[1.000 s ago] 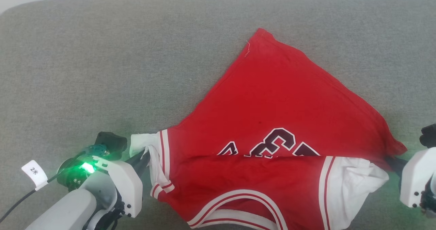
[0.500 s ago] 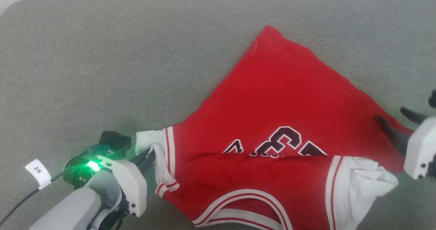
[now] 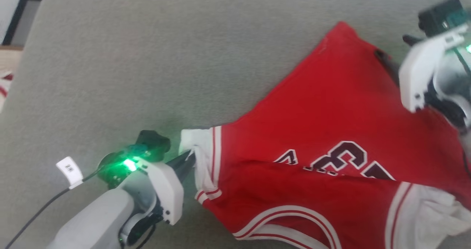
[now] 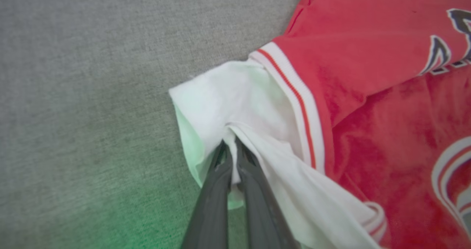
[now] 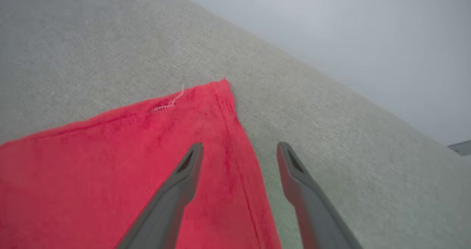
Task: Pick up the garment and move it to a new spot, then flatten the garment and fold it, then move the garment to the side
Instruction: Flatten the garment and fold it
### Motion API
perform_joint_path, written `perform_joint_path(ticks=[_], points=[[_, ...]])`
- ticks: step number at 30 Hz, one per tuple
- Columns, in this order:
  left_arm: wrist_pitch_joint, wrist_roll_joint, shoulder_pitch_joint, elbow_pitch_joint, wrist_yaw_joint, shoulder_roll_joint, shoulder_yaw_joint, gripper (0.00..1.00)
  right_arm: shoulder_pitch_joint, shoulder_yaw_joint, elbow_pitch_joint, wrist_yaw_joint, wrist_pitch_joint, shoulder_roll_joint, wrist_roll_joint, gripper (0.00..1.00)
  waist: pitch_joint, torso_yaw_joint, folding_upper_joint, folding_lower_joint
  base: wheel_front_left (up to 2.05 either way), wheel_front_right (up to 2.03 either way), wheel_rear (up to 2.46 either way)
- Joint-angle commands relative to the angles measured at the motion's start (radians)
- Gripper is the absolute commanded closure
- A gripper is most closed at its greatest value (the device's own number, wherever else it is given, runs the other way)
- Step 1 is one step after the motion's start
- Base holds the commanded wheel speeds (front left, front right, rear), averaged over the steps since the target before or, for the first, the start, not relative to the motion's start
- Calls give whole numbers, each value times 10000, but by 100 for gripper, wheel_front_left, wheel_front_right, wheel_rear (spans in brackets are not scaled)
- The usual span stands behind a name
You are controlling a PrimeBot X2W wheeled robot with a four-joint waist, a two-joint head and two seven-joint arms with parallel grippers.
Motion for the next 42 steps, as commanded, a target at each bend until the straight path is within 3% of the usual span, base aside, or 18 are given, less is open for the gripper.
perform_joint_path(ticks=[1,7,16,17,18,26,30,38,42], points=[[17,57,-99,162,-46,-82,-102,100,-413,273,525,-18,-57,69,26,0,167,271,-1,0,0,0,0],[-14,213,-580,604,-326,-644,-381,100,-2301,1496,3209,-18,167,337,356,0,413,909,-1,0,0,0,0],[-118,277,-1064,1335,-682,-1169,-651,100,-3314,3419,5702,-18,1125,241,811,0,624,1465,-1,0,0,0,0],[-139,265,-1097,1423,-693,-1191,-672,100,-3299,3545,5962,-19,1312,250,903,62,625,1482,-1,0,0,0,0],[-159,247,-1126,1507,-718,-1202,-685,100,-3296,3684,6111,-19,1412,281,984,100,623,1493,-1,0,0,0,0],[70,-132,-1526,1796,-791,-901,-390,100,-4019,4005,6330,-22,612,204,1560,100,301,1093,-1,0,0,0,0],[472,-280,-2002,1442,-673,-459,-83,100,-4285,4190,5813,-18,-34,149,1982,100,-85,717,-1,0,0,0,0],[1876,-556,-3544,604,-410,797,722,100,-4689,4681,4691,-18,-810,-570,2644,100,-972,-142,-1,0,0,0,0],[2412,-607,-4328,478,-427,1090,926,100,-4875,4686,4411,-18,-1084,-786,2788,100,-1304,-404,-1,0,0,0,0]])
